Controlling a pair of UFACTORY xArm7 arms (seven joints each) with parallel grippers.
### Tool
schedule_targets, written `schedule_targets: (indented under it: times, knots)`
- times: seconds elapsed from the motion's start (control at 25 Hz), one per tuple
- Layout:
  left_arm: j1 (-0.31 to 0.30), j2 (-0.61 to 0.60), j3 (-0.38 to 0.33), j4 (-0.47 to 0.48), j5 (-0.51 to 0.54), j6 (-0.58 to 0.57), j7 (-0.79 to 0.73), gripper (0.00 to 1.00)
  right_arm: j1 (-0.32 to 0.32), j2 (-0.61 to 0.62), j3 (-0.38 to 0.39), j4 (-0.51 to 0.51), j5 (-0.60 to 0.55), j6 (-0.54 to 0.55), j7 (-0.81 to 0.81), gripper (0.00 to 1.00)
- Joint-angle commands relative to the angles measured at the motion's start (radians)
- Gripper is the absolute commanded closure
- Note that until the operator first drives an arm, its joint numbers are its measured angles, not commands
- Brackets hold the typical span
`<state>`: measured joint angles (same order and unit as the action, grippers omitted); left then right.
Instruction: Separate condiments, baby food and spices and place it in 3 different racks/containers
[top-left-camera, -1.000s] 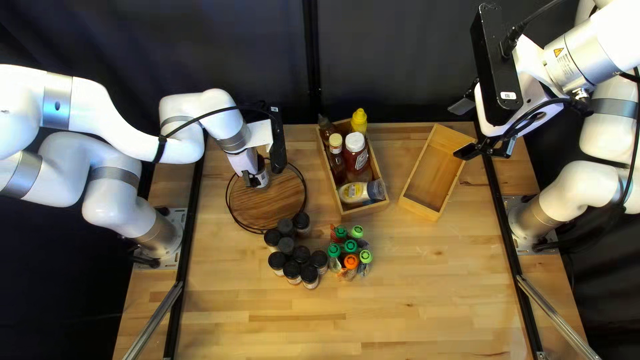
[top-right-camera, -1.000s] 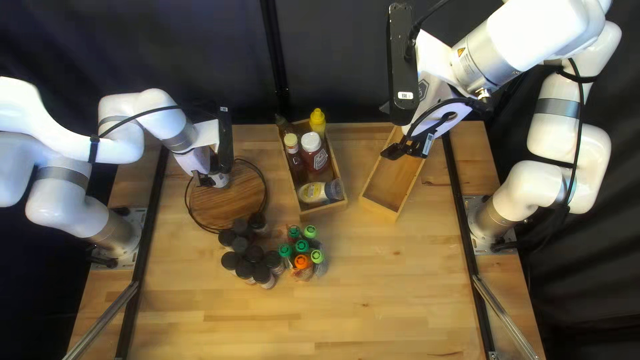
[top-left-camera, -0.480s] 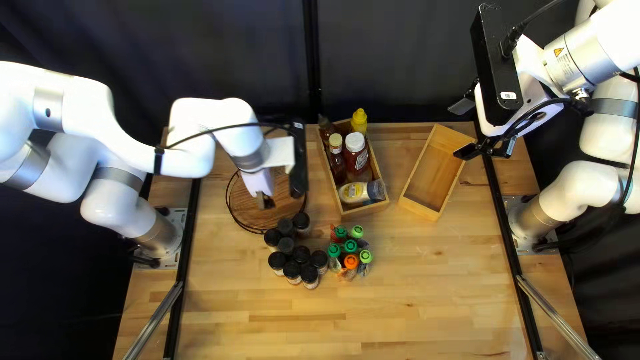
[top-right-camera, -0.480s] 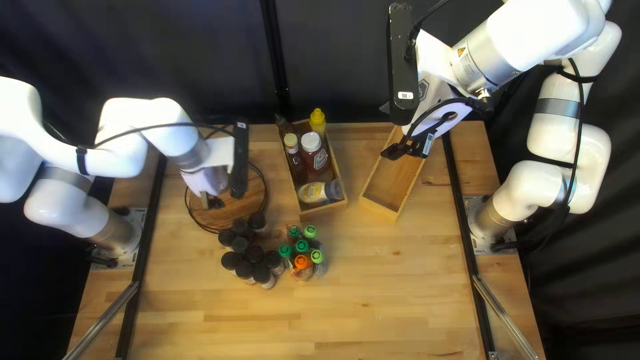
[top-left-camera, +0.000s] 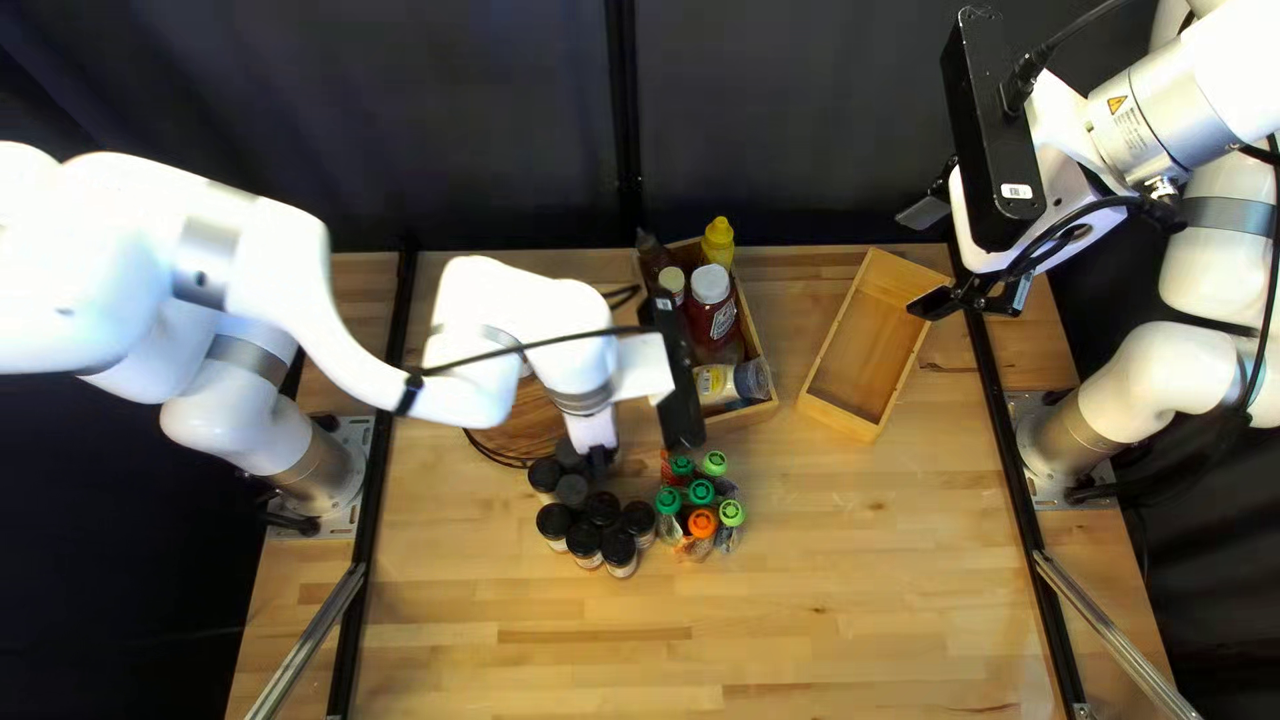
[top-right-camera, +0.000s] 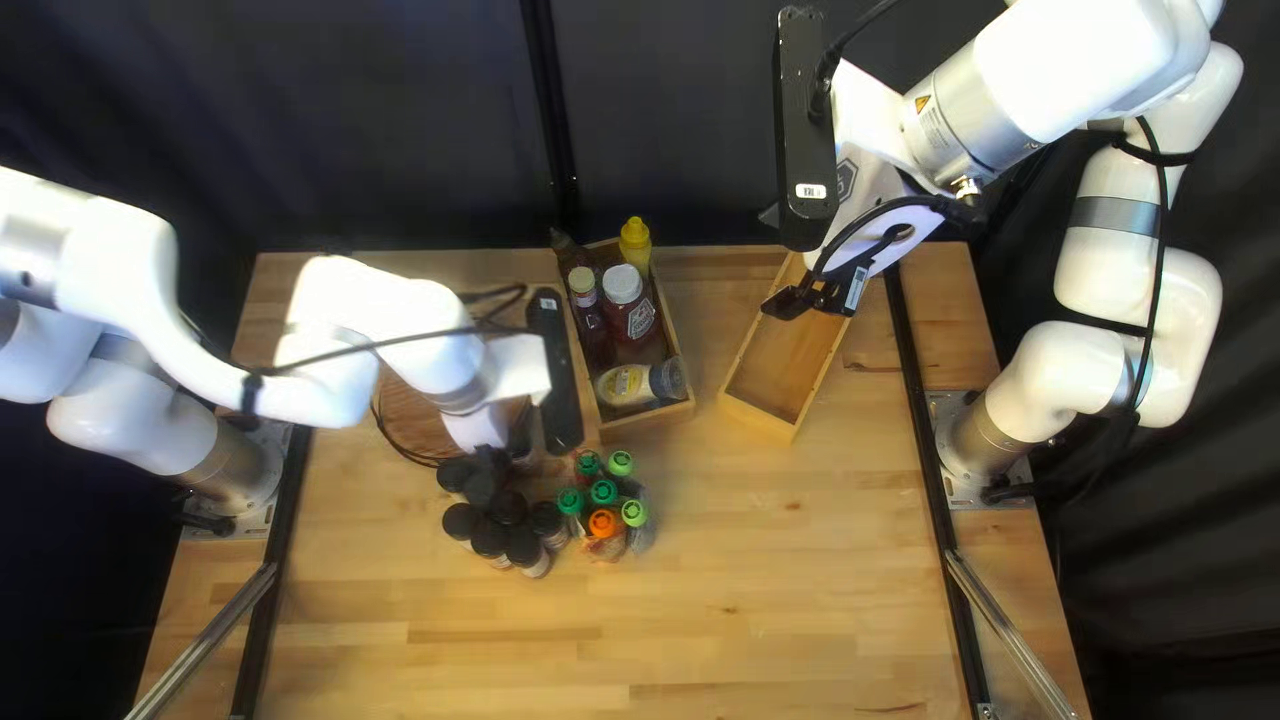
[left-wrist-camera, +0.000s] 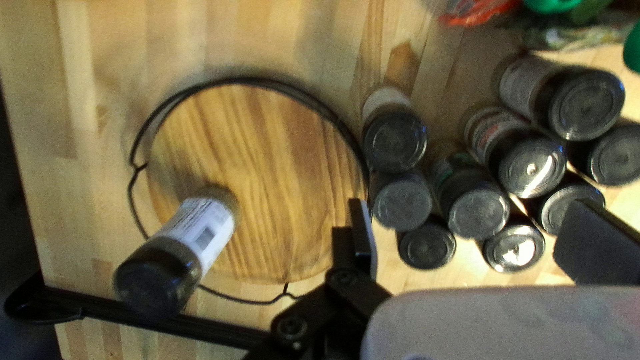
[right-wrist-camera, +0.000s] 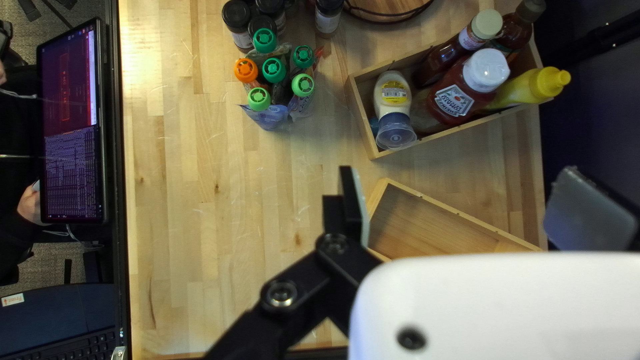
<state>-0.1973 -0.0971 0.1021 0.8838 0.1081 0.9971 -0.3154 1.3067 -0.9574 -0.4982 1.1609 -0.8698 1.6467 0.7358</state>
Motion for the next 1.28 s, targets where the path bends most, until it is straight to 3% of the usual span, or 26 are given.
schedule_targets:
  times: [0.04,0.36,0.88,0.92,0.96,1.0,1.04,1.28]
  knots:
    - [0.008,0.04,0.009,-0.024,-0.004,-0.054,0.006,0.0,0.0,0.0,0.0,0.0,0.0,0.0,0.0,0.0]
    - [0.021,0.069,0.022,-0.086,0.015,-0.129,0.001,0.0,0.0,0.0,0.0,0.0,0.0,0.0,0.0,0.0]
    - [0.026,0.098,0.027,-0.1,0.037,-0.159,-0.025,0.03,0.0,0.0,0.0,0.0,0.0,0.0,0.0,0.0]
    - [0.026,0.102,0.027,-0.099,0.039,-0.16,-0.026,0.1,0.0,0.0,0.0,0.0,0.0,0.0,0.0,0.0]
    - [0.026,0.108,0.027,-0.098,0.039,-0.163,-0.025,0.25,0.0,0.0,0.0,0.0,0.0,0.0,0.0,0.0]
    - [0.026,0.112,0.026,-0.097,0.039,-0.165,-0.025,0.66,0.0,0.0,0.0,0.0,0.0,0.0,0.0,0.0]
    - [0.025,0.115,0.026,-0.097,0.039,-0.167,-0.023,0.92,0.0,0.0,0.0,0.0,0.0,0.0,0.0,0.0]
    - [0.018,0.098,0.019,-0.074,0.037,-0.129,-0.017,0.94,0.0,0.0,0.0,0.0,0.0,0.0,0.0,0.0]
